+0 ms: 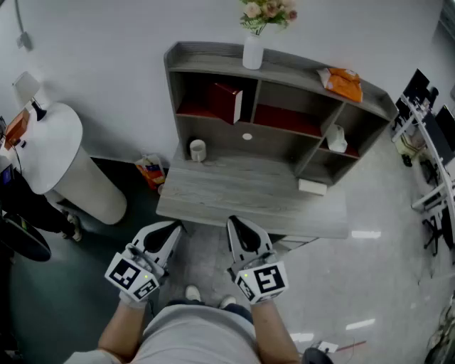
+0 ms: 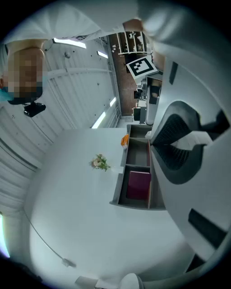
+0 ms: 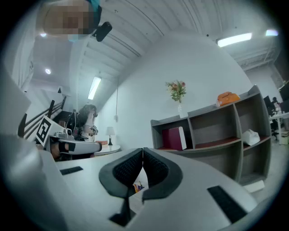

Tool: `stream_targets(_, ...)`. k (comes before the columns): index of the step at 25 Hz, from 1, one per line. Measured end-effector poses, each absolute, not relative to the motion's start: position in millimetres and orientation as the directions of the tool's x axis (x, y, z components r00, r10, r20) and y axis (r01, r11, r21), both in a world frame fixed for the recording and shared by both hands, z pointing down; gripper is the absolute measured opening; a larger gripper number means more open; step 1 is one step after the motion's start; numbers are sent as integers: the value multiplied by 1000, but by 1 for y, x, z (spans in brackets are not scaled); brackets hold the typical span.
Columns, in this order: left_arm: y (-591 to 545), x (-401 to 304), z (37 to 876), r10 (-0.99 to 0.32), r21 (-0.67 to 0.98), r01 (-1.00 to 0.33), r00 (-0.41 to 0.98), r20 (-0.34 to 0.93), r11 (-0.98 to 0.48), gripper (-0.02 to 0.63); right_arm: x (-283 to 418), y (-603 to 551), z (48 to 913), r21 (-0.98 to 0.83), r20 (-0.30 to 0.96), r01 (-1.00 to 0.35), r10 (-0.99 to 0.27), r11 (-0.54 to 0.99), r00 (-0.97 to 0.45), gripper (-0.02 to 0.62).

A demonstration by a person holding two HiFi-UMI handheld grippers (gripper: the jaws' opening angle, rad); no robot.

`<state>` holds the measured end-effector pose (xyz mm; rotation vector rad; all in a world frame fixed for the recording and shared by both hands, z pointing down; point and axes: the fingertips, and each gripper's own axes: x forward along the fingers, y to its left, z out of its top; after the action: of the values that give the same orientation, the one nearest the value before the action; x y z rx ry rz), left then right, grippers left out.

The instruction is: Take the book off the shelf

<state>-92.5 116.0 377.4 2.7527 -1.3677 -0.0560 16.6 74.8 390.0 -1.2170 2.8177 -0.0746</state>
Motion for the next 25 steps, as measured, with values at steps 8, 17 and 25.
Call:
stream_targets(8,111,-129,382,-792,92,-788,611,-8,-609,15,-17,71,394,-76,-30,-728,-732,681,-681,19)
stream_targets(17,101,-184,395,-772,119,-765,635,-19,-633,15,-55,61,407,-107,-13,-764,-770,636,-638,21)
stream_targets(25,85,-210,403,-777,151,-766,629,-30,-625,16,-56,41,413,-123,3,-807,-813,577,-582,21)
